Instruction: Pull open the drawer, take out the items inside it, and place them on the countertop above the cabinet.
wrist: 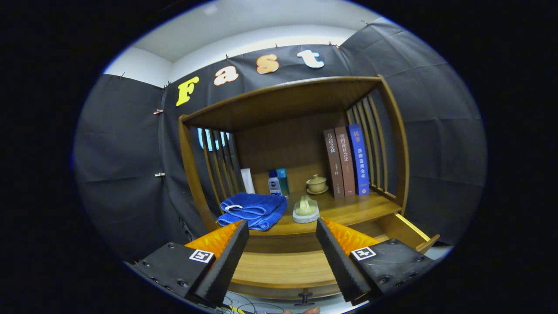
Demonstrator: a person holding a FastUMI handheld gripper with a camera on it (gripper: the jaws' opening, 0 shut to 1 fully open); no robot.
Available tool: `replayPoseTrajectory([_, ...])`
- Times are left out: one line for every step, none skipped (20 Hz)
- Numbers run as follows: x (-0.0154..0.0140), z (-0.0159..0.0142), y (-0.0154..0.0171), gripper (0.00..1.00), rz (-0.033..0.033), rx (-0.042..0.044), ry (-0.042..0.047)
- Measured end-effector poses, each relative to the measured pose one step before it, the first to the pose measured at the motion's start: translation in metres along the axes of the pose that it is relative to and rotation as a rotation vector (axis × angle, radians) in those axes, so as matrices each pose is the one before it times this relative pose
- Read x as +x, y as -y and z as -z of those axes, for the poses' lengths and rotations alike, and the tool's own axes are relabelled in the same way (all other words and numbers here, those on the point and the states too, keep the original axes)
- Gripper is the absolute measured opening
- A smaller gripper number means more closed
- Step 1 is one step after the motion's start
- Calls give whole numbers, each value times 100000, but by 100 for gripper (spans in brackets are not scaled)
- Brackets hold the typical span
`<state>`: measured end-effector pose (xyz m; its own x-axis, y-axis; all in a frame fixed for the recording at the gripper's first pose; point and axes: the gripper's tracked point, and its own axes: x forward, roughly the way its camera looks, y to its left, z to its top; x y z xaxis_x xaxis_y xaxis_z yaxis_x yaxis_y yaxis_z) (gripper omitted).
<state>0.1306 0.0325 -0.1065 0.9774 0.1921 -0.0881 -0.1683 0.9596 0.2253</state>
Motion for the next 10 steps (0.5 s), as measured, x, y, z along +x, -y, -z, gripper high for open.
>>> replayPoseTrajectory([-1102,991,142,99,1607,-553,1285])
replayPoseTrajectory([-759,785,177,99,1459,-450,1977])
replayPoseTrajectory([-644,1003,97,99,1019,-735,1267])
replayPoseTrajectory([-667,1294,282,99,1338,-514,-276])
replayPoseTrajectory([-572,1272,133,99,599,-718,134])
replayPoseTrajectory([-440,1128,164,99,610,-1743,447])
replayPoseTrajectory([-313,1238,395,99,618,-1742,-244])
replayPoseTrajectory([-275,1670,314,99,438,-1469,-1108])
replayPoseTrajectory([-195,1611,208,99,830,-1120,-1445])
replayPoseTrajectory([-142,1491,240,99,429,-903,-1470])
